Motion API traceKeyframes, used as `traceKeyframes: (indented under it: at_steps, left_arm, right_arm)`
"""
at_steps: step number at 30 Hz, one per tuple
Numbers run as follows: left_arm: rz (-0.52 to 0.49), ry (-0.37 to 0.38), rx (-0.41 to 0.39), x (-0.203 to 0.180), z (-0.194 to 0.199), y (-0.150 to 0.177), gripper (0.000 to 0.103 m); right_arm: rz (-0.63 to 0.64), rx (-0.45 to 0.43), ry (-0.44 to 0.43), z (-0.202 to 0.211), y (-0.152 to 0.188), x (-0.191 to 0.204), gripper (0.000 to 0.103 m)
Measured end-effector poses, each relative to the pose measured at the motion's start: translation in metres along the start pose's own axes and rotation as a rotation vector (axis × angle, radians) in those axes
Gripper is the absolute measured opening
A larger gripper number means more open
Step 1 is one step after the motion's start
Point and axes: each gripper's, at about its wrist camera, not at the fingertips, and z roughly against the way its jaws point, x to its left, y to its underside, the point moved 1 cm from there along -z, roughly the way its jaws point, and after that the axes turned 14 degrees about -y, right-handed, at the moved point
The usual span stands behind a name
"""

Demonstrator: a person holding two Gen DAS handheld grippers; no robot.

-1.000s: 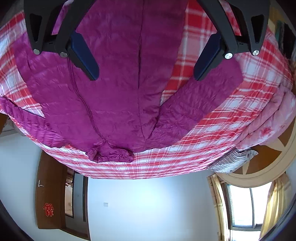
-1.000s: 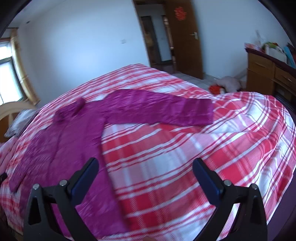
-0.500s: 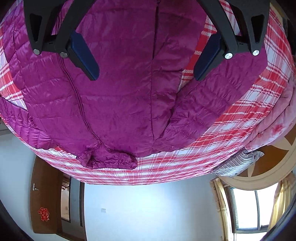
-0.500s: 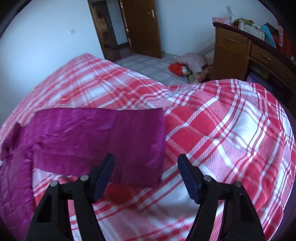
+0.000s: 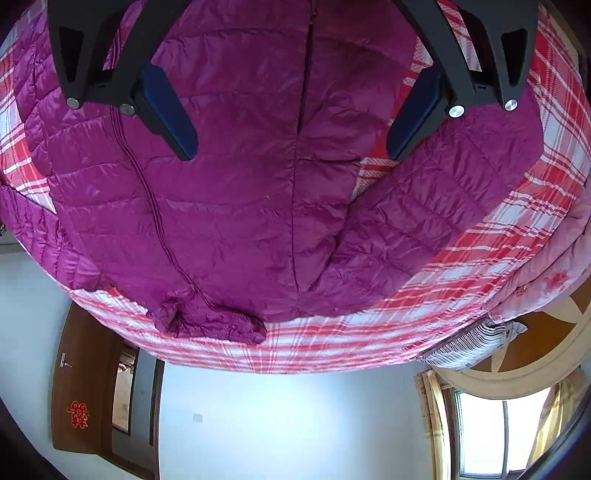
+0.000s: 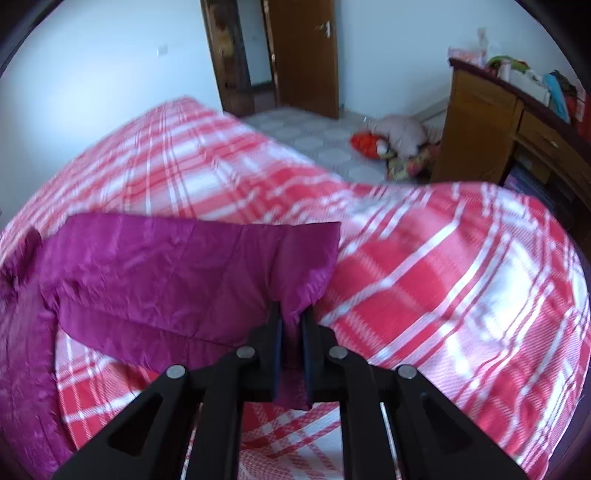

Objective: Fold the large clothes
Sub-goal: 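Lift the sleeve with the right tool and lay it across the jacket body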

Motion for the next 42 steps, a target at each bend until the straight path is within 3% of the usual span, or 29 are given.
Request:
traceKeyframes:
  at_steps: [4, 11, 18, 28, 36, 42]
  left_arm:
    - [0.027, 0.015, -0.011, 0.007, 0.004, -0.003, 0.102]
    - [0.058, 0.037, -0.008, 0.02, 0.005, 0.002, 0.102]
    - [0.096, 0.044, 0.016, 0.037, -0.002, 0.007, 0.102]
    - [0.157, 0.033, 0.036, 0.066, -0.011, 0.012, 0.102]
    - [0.179, 0.024, 0.053, 0.08, -0.018, 0.015, 0.102]
    - [0.182, 0.0, 0.073, 0.087, -0.026, 0.016, 0.102]
  right_arm:
    - [0.077, -0.098, 0.022, 0.032, -0.024, 0.024, 0.011]
    - [0.278, -0.278, 0.034, 0.084, -0.07, 0.106, 0.01]
    - [0.482, -0.364, -0.009, 0.099, -0.077, 0.204, 0.009]
    - [0.796, -0.366, -0.125, 0.077, -0.027, 0.351, 0.009]
    - [1.037, -0.282, -0.198, 0.027, 0.036, 0.443, 0.009]
    - [1.132, -0.192, -0.267, -0.011, 0.087, 0.491, 0.009]
